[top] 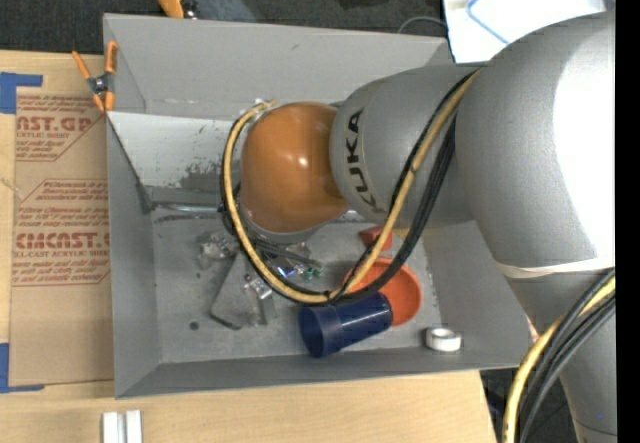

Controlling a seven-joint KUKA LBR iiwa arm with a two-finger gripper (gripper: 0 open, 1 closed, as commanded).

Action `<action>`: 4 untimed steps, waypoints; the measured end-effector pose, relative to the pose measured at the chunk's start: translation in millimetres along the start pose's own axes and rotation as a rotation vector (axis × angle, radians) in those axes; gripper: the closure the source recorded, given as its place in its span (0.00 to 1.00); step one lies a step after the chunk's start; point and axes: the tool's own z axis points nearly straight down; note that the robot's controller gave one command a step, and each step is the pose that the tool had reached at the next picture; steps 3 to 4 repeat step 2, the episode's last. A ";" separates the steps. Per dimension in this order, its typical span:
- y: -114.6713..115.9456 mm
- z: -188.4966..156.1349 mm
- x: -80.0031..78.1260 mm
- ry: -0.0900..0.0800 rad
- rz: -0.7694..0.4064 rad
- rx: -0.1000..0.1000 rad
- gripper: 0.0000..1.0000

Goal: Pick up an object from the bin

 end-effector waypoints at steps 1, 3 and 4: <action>-17.6 30.8 -5.8 0.002 -0.075 0.001 0.00; -16.4 27.9 8.9 -0.004 -0.112 -0.001 1.00; -16.4 27.9 8.9 -0.004 -0.112 -0.001 1.00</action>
Offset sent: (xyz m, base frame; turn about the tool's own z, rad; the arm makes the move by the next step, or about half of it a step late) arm 0.0008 -0.0199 -0.0288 -0.1126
